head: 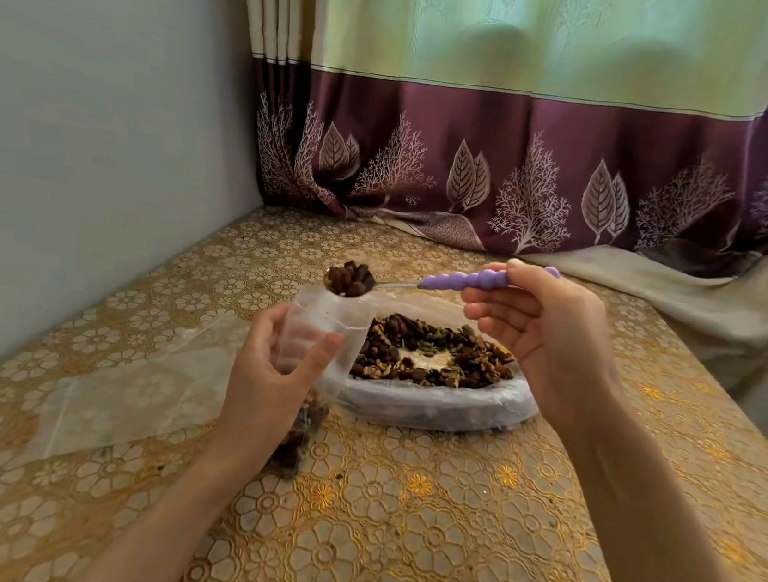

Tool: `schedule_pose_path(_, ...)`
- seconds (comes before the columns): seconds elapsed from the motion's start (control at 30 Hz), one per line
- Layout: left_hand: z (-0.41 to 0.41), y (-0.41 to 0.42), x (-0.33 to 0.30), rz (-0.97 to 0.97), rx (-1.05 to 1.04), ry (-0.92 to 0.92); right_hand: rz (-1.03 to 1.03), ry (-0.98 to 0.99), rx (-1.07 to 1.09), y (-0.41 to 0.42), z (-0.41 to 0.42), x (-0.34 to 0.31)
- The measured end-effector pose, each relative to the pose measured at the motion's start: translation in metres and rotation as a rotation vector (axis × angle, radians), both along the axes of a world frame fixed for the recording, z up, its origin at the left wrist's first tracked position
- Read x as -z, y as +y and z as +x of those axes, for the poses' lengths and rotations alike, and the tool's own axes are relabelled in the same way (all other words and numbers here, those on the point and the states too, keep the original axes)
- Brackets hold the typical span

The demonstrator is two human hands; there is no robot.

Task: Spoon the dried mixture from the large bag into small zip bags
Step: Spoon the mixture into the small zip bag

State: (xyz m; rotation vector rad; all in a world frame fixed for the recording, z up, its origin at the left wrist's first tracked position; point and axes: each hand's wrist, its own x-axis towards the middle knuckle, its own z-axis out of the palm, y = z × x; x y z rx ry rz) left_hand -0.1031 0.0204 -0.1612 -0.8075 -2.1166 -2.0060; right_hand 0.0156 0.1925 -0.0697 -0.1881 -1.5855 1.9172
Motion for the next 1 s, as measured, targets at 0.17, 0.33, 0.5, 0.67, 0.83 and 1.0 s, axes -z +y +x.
schedule_pose_path(0.17,0.002,0.0,0.0,0.011,0.007,-0.012,0.184,0.007,-0.051,-0.008,0.0,-0.002)
schedule_pose_path(0.33,0.002,0.001,-0.001,0.005,-0.003,-0.003,0.21,-0.011,-0.037,-0.006,0.0,-0.001)
schedule_pose_path(0.5,0.003,0.0,-0.002,-0.001,-0.005,-0.03,0.049,0.065,0.068,0.008,0.002,-0.001)
schedule_pose_path(0.67,0.003,-0.001,-0.003,-0.007,-0.013,-0.037,0.159,-0.004,0.313,0.03,0.002,0.016)
schedule_pose_path(0.83,0.004,-0.001,-0.004,-0.019,-0.027,-0.023,0.426,-0.121,0.558,0.043,-0.004,0.038)
schedule_pose_path(1.0,0.004,-0.001,-0.003,-0.024,-0.026,-0.028,0.566,-0.18,0.618,0.046,-0.011,0.048)
